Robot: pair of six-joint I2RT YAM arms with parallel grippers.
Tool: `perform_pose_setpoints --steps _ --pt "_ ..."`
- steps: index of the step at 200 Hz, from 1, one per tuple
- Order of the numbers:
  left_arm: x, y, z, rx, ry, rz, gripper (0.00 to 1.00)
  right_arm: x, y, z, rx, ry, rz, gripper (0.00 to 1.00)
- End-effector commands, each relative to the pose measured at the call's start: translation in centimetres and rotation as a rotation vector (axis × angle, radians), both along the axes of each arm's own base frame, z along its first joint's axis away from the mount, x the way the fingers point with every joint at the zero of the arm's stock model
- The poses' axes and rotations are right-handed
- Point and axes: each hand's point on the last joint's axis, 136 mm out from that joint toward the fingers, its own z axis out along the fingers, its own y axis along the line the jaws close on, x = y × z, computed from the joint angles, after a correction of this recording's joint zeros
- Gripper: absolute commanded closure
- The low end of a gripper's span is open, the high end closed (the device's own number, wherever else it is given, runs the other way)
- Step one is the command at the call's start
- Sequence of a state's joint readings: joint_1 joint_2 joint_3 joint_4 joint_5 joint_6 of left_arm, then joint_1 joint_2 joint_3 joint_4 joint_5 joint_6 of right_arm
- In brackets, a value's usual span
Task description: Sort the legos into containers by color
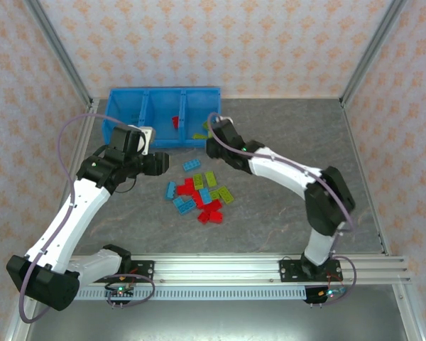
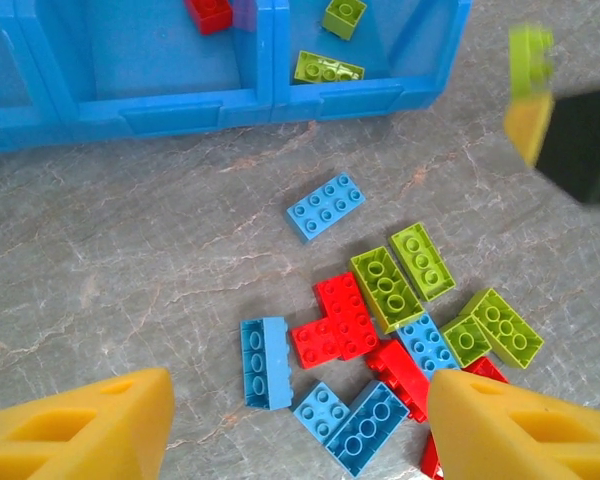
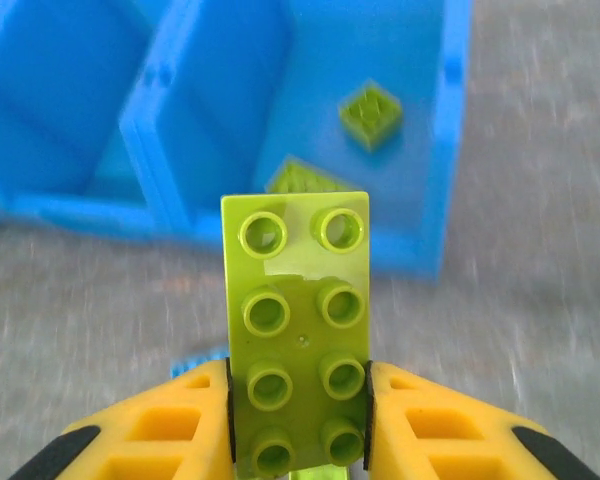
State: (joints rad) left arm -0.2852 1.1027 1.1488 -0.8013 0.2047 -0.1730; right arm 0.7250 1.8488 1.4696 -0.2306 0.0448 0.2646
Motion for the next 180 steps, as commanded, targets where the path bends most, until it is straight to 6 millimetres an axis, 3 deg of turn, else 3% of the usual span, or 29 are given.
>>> perform_pose_setpoints --steps 1,30,49,68,84,106,123,126,152,180 --pt "-0.5 1.3 -1.8 0.07 0.051 0.019 0.3 4.5 -0.7 -0.7 -0.159 -0.059 -0.053 0.69" --pt "-0.5 1.3 -2.1 0.074 0.061 0.014 0.29 8.5 1.2 -2.0 -0.212 -0.059 -0.052 0.66" --pt "-0.5 1.4 -2.2 0.078 0.064 0.015 0.28 10.4 2.2 -2.5 -0.249 -0.068 -0.05 0.58" --pt "-0.5 1.6 -2.3 0.093 0.066 0.011 0.28 10.8 2.9 -2.1 -0.245 -0.05 -0.037 0.41" --pt "-0.6 1.7 -2.3 0.102 0.069 0.015 0.29 10.3 3.4 -1.1 -0.199 -0.029 -0.022 0.37" --pt "-0.6 1.8 -2.3 0.105 0.068 0.018 0.29 8.6 2.8 0.9 -0.147 -0.025 -0.018 0.36" --pt "-0.6 1.5 -2.3 0.087 0.07 0.014 0.29 6.4 1.8 3.1 -0.095 -0.026 -0.001 0.36" --pt "-0.6 1.4 -2.2 0.08 0.069 0.014 0.29 5.9 1.6 2.8 -0.094 -0.015 0.006 0.36" --pt "-0.7 -0.2 -1.3 -0.029 0.061 0.005 0.27 0.5 -0.6 5.8 -0.003 -0.014 0.07 0.32" --pt "-0.2 -2.6 -1.4 -0.169 0.038 0.033 0.27 -6.1 -3.0 6.8 0.135 0.006 0.144 0.27"
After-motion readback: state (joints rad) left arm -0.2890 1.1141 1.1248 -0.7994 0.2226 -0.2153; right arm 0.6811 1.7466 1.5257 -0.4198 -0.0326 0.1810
